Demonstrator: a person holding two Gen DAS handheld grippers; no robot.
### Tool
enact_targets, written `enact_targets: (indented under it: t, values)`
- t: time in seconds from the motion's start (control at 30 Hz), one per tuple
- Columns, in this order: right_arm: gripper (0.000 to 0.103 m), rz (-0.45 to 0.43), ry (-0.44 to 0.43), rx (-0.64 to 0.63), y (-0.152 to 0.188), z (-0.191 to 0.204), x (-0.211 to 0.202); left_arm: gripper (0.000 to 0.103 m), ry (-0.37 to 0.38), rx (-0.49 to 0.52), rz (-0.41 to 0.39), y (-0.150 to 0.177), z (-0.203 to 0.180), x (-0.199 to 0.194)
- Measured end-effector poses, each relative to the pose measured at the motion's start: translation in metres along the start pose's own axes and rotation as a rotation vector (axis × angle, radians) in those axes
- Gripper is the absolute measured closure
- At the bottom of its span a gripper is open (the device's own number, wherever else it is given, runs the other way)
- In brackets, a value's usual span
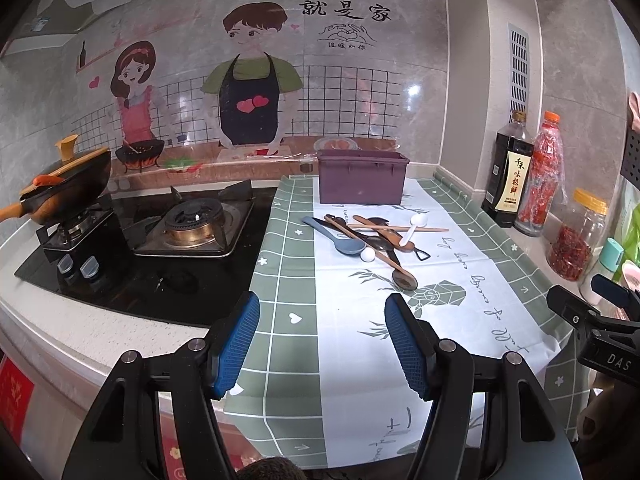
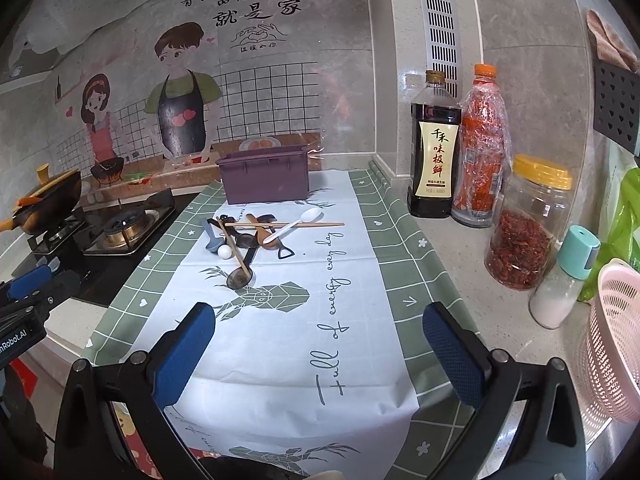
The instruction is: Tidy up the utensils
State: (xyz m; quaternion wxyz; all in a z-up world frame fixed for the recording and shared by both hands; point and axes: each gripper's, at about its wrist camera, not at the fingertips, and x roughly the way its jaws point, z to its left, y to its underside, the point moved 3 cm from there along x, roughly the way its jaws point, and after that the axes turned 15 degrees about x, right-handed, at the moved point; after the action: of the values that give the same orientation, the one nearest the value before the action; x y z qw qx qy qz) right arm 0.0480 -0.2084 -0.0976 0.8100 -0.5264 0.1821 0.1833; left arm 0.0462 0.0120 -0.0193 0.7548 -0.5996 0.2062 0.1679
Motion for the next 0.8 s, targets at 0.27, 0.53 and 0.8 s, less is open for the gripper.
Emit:
enact_targets:
  t: [0.27,0.53,0.8]
  values:
    - [0.000,0.002,-0.002,0.000,0.0007,-0.0005,0.0011,0.037,-0.001,0.001,-0.001,0.0007,0.0001,-0.0004]
    - [0.000,0.003,-0.002,0.002,0.0008,-0.0013,0.0024,0.037,-0.004,0.005,-0.003,-0.0013,-0.0012,0.0026]
    - [0.000,0.005,-0.001,0.003,0.0003,-0.0020,0.0024,0.037,-0.009,0.021,-0.011,-0.0023,-0.0068,0.0025]
